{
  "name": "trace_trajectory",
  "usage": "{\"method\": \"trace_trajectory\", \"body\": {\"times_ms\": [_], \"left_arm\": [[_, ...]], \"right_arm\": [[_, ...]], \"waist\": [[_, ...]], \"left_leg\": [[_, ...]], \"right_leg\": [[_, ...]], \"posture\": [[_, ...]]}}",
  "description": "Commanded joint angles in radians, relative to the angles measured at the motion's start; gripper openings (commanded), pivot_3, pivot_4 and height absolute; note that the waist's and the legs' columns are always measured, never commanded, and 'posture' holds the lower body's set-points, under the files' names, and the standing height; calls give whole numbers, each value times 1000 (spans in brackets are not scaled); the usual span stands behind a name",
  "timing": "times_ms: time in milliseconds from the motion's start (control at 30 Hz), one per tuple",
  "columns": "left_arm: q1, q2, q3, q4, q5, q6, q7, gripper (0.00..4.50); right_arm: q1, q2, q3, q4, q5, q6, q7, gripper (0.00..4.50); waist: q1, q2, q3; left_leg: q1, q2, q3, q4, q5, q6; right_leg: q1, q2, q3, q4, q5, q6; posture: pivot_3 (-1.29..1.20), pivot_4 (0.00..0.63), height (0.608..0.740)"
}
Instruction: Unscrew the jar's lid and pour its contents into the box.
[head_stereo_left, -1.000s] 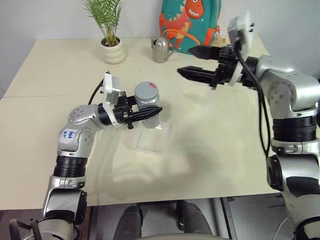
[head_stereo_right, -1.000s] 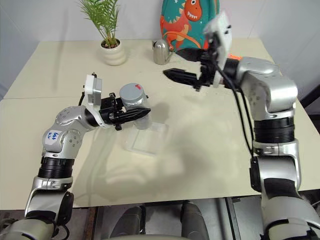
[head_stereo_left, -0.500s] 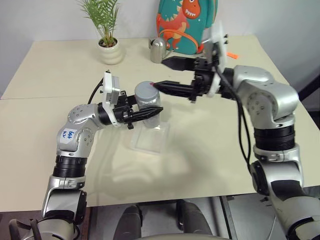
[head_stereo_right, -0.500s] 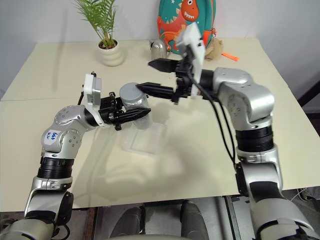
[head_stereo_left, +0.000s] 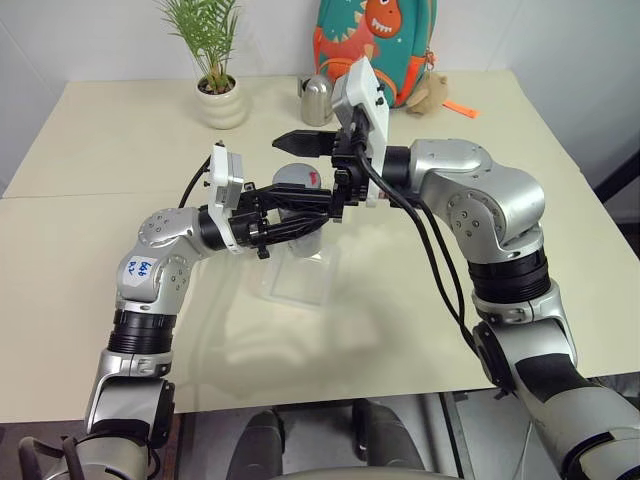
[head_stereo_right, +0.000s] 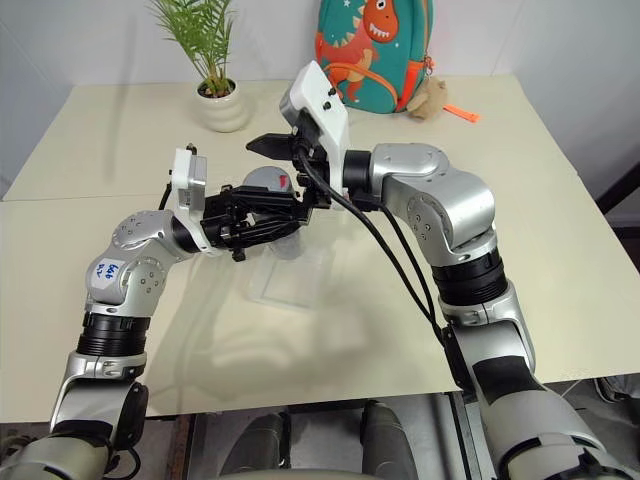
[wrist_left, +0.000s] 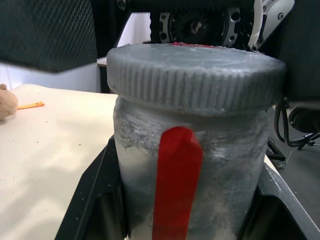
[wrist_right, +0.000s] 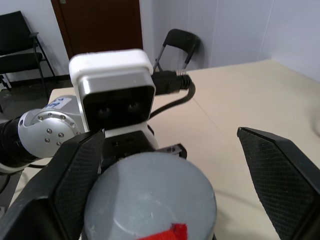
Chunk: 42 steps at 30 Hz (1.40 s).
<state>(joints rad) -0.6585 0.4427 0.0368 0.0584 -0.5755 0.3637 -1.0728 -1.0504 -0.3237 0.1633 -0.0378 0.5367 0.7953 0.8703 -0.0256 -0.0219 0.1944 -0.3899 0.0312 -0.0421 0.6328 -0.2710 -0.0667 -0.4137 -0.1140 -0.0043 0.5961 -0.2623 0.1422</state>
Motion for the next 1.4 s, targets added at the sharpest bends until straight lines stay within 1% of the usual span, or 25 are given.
{"method": "trace_trajectory", "body": {"times_ms": [33, 167, 500, 633, 700, 833, 933, 1100, 1200, 1400], "left_arm": [[-13, -1, 10, -20, -5, -14, -3, 1951], [-10, -1, 10, -24, -6, -12, -2, 1951], [-7, 5, 8, -24, -7, -18, 5, 1951], [-4, 13, 15, -22, 1, -32, 7, 1951], [3, 20, 22, -25, -1, -30, 6, 1951], [8, 25, 26, -24, 0, -31, 4, 1951], [5, 24, 25, -26, -1, -28, 7, 1951], [3, 24, 21, -25, -1, -26, 6, 1951], [-1, 22, 18, -22, 0, -26, 5, 1951], [-5, 17, 12, -19, 0, -24, 4, 1951]], "right_arm": [[-6, -6, -10, -41, 2, 2, -4, 4462], [-2, -36, -36, -26, -6, -7, -3, 4462], [5, -214, -138, 88, -24, -83, 56, 4462], [26, -275, -197, 118, -11, -126, 78, 4462], [36, -286, -220, 116, 3, -128, 90, 4462], [49, -266, -211, 71, 34, -114, 117, 4462], [41, -204, -171, 14, 59, -88, 110, 4462], [26, -97, -98, -67, 65, -25, 49, 4462], [8, -44, -56, -76, 44, 5, 2, 4462], [-20, 11, -38, -66, 48, 31, -31, 4462]], "waist": [[0, 0, 0], [-1, 0, 0], [0, 0, 0], [19, 0, 0], [19, 0, 0], [5, 0, 0], [-2, 0, 0], [-1, 0, 0], [2, 0, 0], [2, 0, 0]], "left_leg": [[0, 0, 0, 0, 0, 0], [0, 0, 0, 0, 0, 0], [0, 0, 0, 0, 0, 0], [-1, 0, 0, 0, 0, 0], [0, 0, 0, -1, 0, 1], [0, 0, 1, -2, 0, 1], [0, 0, 1, -1, 0, 1], [1, 0, 1, -1, 0, 0], [0, 0, 1, 0, 0, 0], [0, 0, 1, 0, 0, 0]], "right_leg": [[0, 0, 0, 0, 0, 0], [0, 0, 0, 0, 0, 0], [0, 0, 0, 0, 0, 0], [0, 0, 0, -2, 0, 1], [0, 0, 0, -3, 0, 0], [0, 0, 0, -3, 0, 1], [0, 0, 0, -2, 0, 1], [0, 0, 1, 0, 0, 0], [0, 0, 1, 0, 0, 0], [0, 0, 1, 0, 0, 0]], "posture": [[0, 150, 740], [0, 150, 740], [0, 150, 740], [0, 150, 740], [0, 150, 740], [0, 150, 740], [0, 150, 740], [0, 150, 740], [0, 150, 740], [0, 150, 740]]}}
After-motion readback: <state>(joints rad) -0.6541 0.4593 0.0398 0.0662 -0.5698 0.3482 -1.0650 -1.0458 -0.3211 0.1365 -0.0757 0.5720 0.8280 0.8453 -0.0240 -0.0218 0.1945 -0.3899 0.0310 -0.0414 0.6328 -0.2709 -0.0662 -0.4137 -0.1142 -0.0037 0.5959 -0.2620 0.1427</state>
